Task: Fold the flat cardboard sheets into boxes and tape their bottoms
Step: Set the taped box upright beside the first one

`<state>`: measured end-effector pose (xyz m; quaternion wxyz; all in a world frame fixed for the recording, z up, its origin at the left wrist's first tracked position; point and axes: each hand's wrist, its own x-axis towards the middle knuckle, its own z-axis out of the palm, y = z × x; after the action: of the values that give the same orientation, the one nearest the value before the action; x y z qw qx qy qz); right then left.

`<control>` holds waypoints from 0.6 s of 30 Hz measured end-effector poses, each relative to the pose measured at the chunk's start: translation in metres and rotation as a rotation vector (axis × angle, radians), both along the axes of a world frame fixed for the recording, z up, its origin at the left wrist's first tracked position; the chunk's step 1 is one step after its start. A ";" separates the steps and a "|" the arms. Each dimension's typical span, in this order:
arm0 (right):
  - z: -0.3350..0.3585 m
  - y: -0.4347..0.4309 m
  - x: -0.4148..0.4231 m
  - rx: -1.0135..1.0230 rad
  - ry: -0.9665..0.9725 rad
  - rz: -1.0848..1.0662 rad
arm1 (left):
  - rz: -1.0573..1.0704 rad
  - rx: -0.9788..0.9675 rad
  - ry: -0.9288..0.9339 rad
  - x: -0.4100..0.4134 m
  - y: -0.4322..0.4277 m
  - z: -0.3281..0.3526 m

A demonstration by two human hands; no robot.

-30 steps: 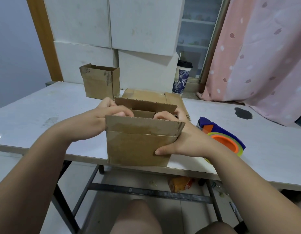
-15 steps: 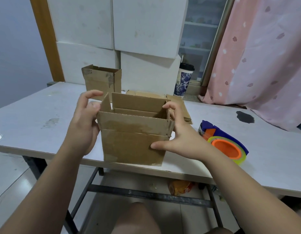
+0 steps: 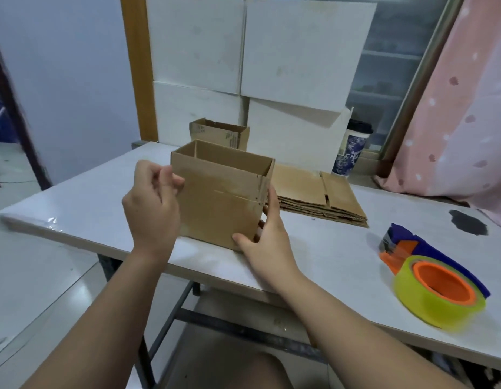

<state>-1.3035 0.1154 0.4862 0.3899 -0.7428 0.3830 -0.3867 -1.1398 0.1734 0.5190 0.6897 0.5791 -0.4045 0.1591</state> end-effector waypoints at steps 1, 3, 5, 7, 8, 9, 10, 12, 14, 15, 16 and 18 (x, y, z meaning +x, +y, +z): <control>0.000 -0.003 0.008 0.001 0.005 -0.007 | -0.008 0.026 -0.030 0.004 -0.001 -0.004; 0.002 -0.009 0.023 0.006 0.017 -0.009 | -0.021 0.067 -0.025 0.015 -0.003 -0.012; 0.004 -0.015 0.038 0.007 0.035 -0.001 | -0.040 0.111 -0.013 0.029 -0.008 -0.018; 0.004 -0.023 0.052 0.012 0.058 0.004 | -0.084 0.188 -0.037 0.045 -0.016 -0.019; 0.003 -0.027 0.059 0.020 0.074 0.006 | -0.109 0.234 -0.042 0.052 -0.019 -0.019; 0.001 -0.031 0.066 0.024 0.094 -0.001 | -0.134 0.271 -0.031 0.058 -0.023 -0.018; 0.000 -0.035 0.071 0.022 0.113 -0.012 | -0.161 0.296 -0.005 0.063 -0.027 -0.018; -0.003 -0.043 0.083 0.020 0.139 -0.043 | -0.201 0.367 0.054 0.072 -0.037 -0.019; -0.005 -0.052 0.093 0.026 0.163 -0.064 | -0.253 0.498 0.093 0.079 -0.049 -0.024; -0.004 -0.057 0.097 0.028 0.158 -0.075 | -0.281 0.566 0.105 0.081 -0.056 -0.028; -0.004 -0.060 0.101 0.013 0.144 -0.090 | -0.295 0.622 0.101 0.082 -0.063 -0.033; -0.004 -0.064 0.106 -0.167 0.151 -0.172 | -0.278 0.689 0.031 0.083 -0.077 -0.043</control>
<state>-1.1973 0.0519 0.4821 0.2619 -0.7642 0.4400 -0.3921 -1.0569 0.0961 0.4759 0.4753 0.7191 -0.4988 -0.0904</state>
